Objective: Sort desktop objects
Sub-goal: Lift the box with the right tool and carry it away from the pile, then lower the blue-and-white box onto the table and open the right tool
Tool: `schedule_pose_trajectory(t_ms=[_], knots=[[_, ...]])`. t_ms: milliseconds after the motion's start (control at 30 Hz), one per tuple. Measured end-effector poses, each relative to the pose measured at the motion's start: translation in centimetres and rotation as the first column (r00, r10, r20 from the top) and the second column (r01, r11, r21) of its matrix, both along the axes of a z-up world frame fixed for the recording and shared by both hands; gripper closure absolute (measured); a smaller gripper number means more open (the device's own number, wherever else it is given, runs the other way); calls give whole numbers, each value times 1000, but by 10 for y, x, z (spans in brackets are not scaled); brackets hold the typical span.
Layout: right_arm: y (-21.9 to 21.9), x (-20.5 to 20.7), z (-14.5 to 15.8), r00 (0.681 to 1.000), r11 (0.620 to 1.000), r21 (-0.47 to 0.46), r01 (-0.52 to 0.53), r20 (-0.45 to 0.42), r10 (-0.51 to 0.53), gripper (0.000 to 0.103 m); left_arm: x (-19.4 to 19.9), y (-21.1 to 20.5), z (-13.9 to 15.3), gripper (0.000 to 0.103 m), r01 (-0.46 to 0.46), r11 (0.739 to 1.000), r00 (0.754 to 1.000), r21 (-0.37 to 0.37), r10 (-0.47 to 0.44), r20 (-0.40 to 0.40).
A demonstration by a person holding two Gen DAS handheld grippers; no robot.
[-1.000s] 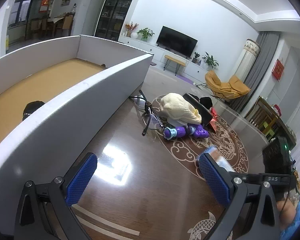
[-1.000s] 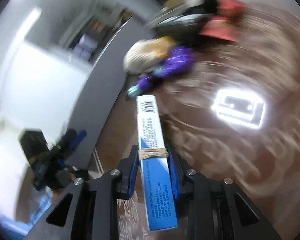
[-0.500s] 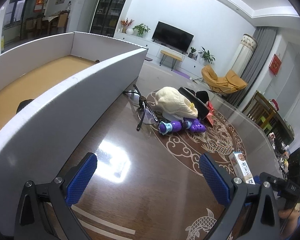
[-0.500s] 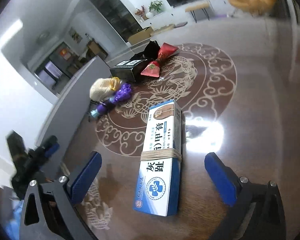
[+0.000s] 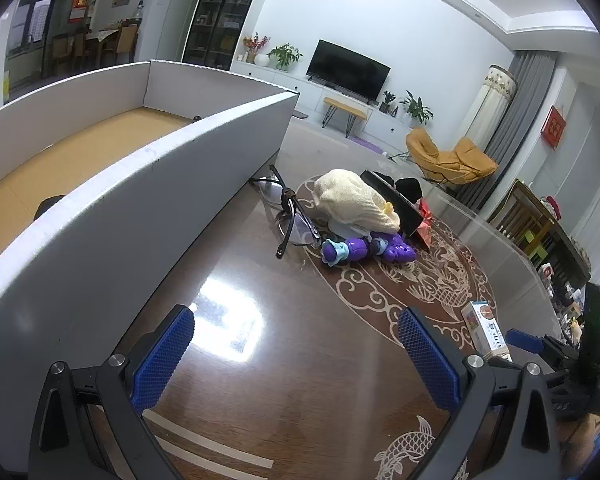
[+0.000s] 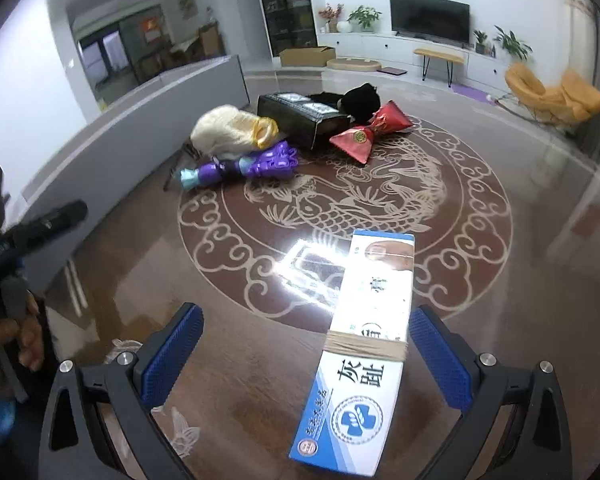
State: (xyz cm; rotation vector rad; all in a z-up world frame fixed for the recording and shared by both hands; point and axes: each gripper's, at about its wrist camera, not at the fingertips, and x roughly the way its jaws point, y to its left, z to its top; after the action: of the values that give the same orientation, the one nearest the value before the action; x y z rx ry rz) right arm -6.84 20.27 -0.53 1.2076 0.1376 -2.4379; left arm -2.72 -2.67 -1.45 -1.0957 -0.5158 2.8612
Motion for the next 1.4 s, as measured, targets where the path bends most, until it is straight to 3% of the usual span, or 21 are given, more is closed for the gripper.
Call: schedule_pose_trajectory(t_ms=[333,533,667,733,800,867,933,1000,1167,1200,1267,1400], knots=[[7,3,2,999,993,117,-18,-29,21,0,0,-4,-1,0,-16,1000,1000,20,16,0],[-2,0,3,993,980,163,-116,-17,121,0,-6,4,-6,0,-3,1000,1000,-9,3,28],[-12,-16,-17,998,949,311,-61,28,55,0,-4,5,-4,0,-2,1000,1000,-28,3,19],[-5,-21,-20,998,963,267,-40,50,27,0,-5,5,-4,0,-3,1000,1000,-24,3,22],[7,-22,-21,997,980,198,-9,71,-6,11,-6,6,-6,0,1,1000,1000,-28,0,31],[18,-21,-21,997,990,140,18,70,-28,43,-7,8,-7,0,7,999,999,-38,-6,37],[28,-18,-19,997,988,147,47,50,-55,55,-7,11,-7,0,16,999,999,-49,-14,35],[42,-19,-19,993,983,153,104,37,-111,56,-7,13,-6,0,23,998,999,-55,-22,31],[82,-25,-16,963,959,100,264,34,-268,53,-8,11,-7,0,26,999,999,-39,-25,32],[83,-24,-15,962,959,91,267,34,-271,48,-8,11,-7,0,26,999,999,-36,-25,32],[83,-23,-18,961,959,80,271,41,-274,12,-9,11,-7,0,27,999,999,-33,-26,33],[73,-17,-25,960,953,122,277,-3,-279,6,-10,13,-9,0,38,999,998,-33,-37,45]])
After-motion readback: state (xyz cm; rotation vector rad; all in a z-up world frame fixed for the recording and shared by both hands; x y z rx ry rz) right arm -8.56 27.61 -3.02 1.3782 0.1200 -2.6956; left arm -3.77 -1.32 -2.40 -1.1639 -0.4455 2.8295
